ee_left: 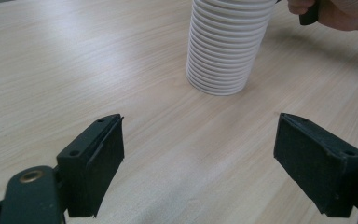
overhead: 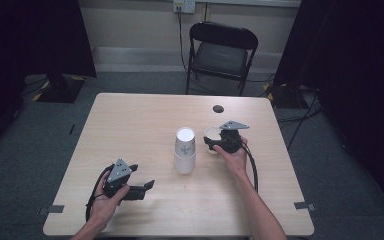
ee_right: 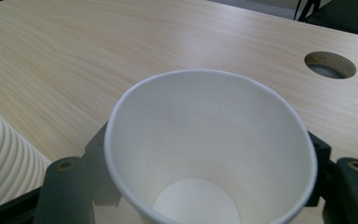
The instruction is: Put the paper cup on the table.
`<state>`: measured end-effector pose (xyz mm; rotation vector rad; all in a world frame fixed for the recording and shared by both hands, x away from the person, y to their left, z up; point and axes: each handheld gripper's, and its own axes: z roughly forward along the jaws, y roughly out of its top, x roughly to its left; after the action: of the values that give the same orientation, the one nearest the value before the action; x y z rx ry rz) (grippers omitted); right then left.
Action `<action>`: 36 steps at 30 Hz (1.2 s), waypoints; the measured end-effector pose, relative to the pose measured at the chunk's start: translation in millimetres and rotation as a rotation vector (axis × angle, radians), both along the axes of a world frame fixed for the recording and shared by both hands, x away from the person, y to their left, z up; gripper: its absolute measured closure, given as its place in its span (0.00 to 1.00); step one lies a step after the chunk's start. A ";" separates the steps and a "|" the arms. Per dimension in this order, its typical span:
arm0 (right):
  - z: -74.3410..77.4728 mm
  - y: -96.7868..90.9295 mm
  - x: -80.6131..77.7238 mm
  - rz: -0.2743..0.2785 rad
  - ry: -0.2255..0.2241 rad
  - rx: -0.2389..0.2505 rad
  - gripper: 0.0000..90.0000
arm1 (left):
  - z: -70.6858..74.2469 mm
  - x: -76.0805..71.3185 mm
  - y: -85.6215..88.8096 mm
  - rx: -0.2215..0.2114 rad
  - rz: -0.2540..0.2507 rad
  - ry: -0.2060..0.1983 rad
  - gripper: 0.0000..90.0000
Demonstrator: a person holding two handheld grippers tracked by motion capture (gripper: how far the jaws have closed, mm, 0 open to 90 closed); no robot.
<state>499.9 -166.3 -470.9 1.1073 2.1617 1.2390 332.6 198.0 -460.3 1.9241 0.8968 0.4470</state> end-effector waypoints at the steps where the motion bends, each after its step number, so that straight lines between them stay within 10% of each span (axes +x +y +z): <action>1: 0.0 0.0 0.0 0.000 0.000 0.000 0.33 | 0.0 0.0 0.0 0.000 0.000 0.000 0.18; 30: -1.8 -3.5 1.0 -0.091 0.014 -0.060 0.30 | 1.2 -1.7 2.1 -0.013 0.004 -0.006 0.18; 36: -5.8 -6.5 2.2 -0.075 0.071 -0.004 0.21 | 1.2 -1.6 2.9 -0.017 0.010 -0.004 0.18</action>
<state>502.1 -172.8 -476.7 1.2372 2.1518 1.1789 331.0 200.9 -459.2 1.9032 0.9054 0.4476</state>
